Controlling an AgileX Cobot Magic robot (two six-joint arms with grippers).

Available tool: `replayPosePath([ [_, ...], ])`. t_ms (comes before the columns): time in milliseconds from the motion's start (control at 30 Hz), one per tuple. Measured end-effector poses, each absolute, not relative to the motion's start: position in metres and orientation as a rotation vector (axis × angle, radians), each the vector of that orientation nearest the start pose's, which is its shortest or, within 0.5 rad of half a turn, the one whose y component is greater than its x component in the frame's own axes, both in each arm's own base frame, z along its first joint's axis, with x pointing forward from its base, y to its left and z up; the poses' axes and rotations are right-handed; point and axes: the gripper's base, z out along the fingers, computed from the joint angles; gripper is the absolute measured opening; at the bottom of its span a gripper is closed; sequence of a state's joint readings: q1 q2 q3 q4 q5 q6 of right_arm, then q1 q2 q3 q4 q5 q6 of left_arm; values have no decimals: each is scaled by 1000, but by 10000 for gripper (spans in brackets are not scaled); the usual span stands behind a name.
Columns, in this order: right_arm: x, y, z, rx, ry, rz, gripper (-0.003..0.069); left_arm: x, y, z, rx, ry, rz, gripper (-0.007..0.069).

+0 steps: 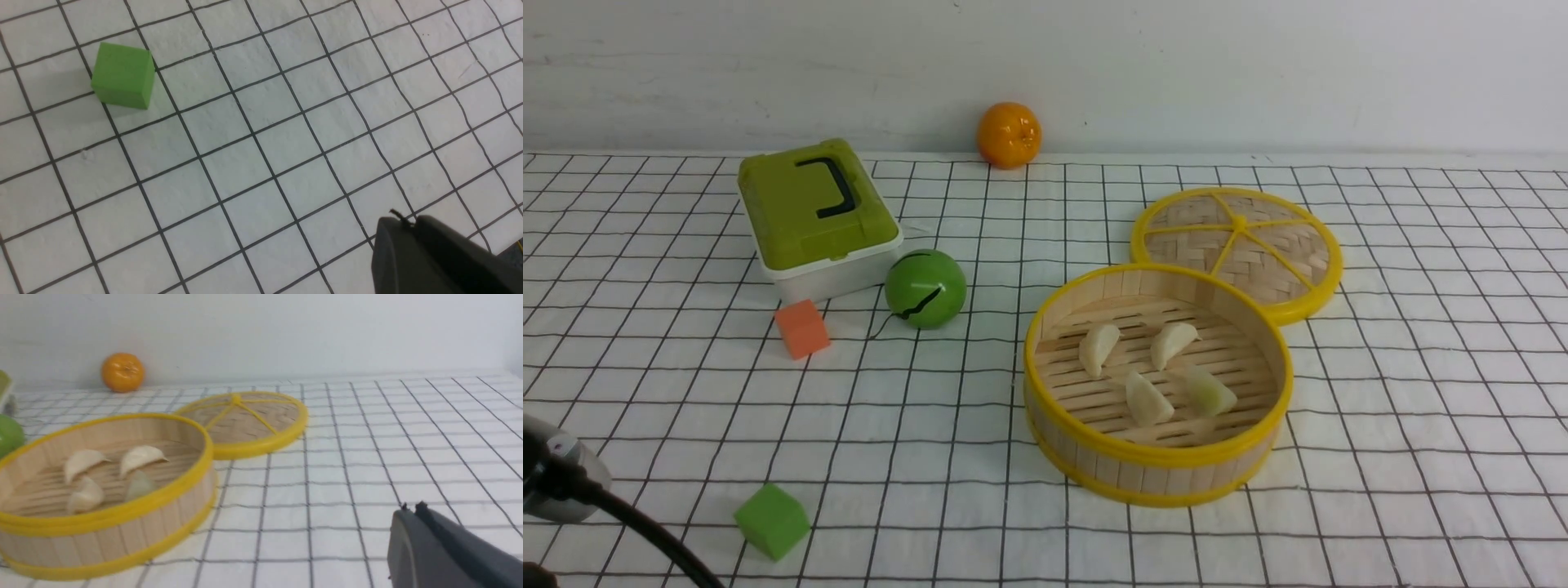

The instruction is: Put the dumplings into the steamer on the table with the white tablecloth.

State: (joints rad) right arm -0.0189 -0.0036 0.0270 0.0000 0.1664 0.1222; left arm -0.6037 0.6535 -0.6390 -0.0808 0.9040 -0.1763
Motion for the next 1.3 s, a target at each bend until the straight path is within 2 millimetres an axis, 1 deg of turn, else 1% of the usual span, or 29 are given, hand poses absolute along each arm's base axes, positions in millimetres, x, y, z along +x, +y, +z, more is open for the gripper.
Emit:
replayPosePath([
  [133, 54, -5, 179, 153, 1781, 6, -23, 86, -67, 298, 489, 2400, -455, 52],
  [233, 53, -5, 174, 128, 1833, -5, -23, 86, -67, 298, 489, 2400, -455, 55],
  [400, 53, -3, 173, 58, 1867, -3, -23, 86, -67, 298, 489, 2400, -455, 59],
  [733, 52, -3, 173, 46, 1874, -4, -22, 86, -67, 298, 489, 2400, -455, 72],
  [1300, 52, -3, 173, 44, 1875, -8, -11, 86, -67, 298, 489, 2400, -455, 74],
])
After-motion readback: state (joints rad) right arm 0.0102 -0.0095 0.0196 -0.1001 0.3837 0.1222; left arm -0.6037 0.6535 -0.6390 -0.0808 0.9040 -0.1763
